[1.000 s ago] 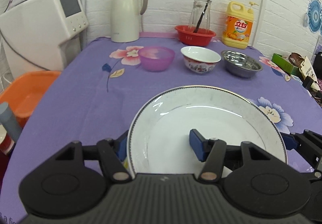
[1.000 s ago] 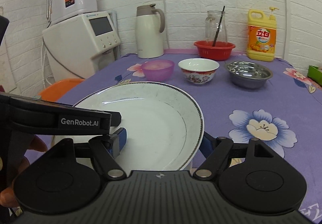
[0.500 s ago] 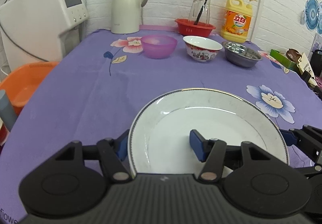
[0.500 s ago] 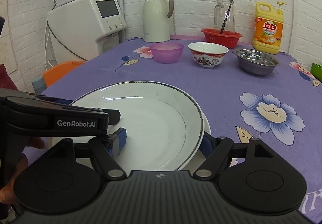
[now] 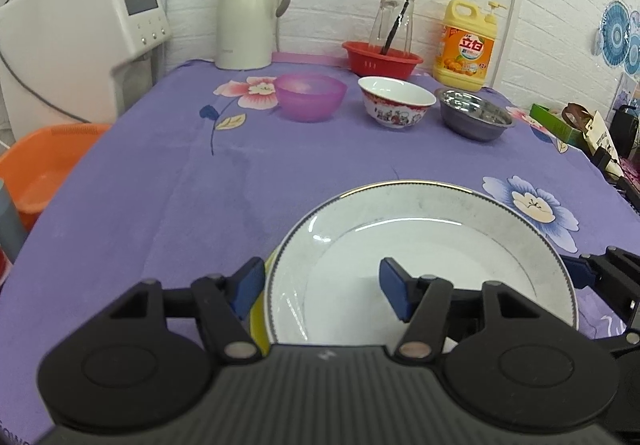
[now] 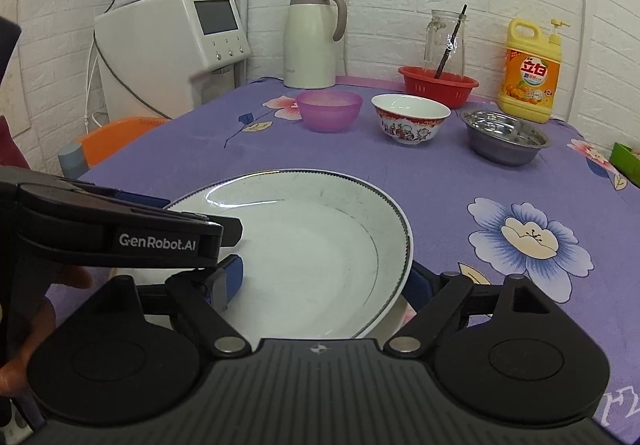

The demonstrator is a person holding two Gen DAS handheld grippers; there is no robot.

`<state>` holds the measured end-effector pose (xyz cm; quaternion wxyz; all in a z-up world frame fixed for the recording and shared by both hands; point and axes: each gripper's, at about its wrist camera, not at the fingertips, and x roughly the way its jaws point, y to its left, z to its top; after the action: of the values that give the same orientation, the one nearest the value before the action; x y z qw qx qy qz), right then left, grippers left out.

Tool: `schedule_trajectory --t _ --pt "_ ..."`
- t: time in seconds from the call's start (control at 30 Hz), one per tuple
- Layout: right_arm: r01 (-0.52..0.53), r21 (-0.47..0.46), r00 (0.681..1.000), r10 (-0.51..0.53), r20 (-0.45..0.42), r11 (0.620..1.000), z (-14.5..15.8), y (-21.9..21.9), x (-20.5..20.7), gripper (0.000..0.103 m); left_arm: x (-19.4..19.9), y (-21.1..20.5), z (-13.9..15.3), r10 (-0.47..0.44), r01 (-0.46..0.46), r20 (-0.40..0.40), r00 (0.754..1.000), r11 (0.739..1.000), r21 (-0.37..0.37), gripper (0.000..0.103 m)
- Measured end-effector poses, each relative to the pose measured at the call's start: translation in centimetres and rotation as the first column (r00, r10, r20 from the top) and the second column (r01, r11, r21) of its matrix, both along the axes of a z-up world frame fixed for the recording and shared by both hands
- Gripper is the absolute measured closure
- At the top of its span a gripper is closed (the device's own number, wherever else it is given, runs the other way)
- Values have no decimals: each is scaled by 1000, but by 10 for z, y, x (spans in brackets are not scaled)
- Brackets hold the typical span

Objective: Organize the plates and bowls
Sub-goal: 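Lift the gold-rimmed plate with both grippers and carry it over the plate stack, then lower the gold-rimmed plate onto the stack and open both grippers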

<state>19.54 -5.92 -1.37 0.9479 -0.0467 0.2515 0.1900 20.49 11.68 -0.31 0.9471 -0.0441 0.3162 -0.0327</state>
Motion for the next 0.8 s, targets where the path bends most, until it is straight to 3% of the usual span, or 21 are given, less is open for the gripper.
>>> schedule_trajectory --t 0.13,0.2,0.3,0.5,0.8 --pt "-37 -24 999 36 -19 999 1 6 -1 0 1 -2 2 0 0 4 1000 1000 10 41" --pt "-22 13 999 22 -23 1000 5 -2 1 0 1 -1 3 -1 1 5 1000 1000 10 40" --pt "12 -13 1000 -11 27 1000 11 -6 -1 0 0 1 7 1 -1 18 1000 1000 -4 40" --pt "7 50 999 -9 40 999 20 -13 -4 0 0 -1 17 10 -9 44 999 1000 -13 40" --pt "128 134 992 -128 -6 983 16 -58 6 0 1 -13 21 -6 7 41 999 1000 -11 37"
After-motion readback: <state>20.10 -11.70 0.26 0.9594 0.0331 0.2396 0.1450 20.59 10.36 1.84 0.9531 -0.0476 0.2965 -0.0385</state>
